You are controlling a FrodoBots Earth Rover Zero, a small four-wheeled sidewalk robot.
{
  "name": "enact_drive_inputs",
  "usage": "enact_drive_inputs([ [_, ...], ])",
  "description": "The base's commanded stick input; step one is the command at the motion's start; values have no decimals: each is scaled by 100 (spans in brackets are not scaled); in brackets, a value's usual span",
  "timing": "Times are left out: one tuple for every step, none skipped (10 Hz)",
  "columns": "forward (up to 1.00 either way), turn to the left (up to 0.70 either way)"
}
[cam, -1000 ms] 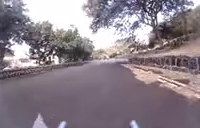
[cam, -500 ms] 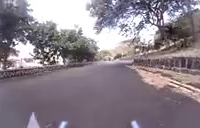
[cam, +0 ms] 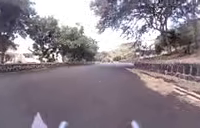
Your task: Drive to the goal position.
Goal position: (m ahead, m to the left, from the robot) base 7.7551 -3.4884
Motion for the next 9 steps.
enact_drive_inputs([
  [50,0],
  [50,-3],
  [50,-14],
  [50,-25],
  [50,-25],
  [50,-25],
  [50,-25],
  [50,-25],
  [50,-25],
])
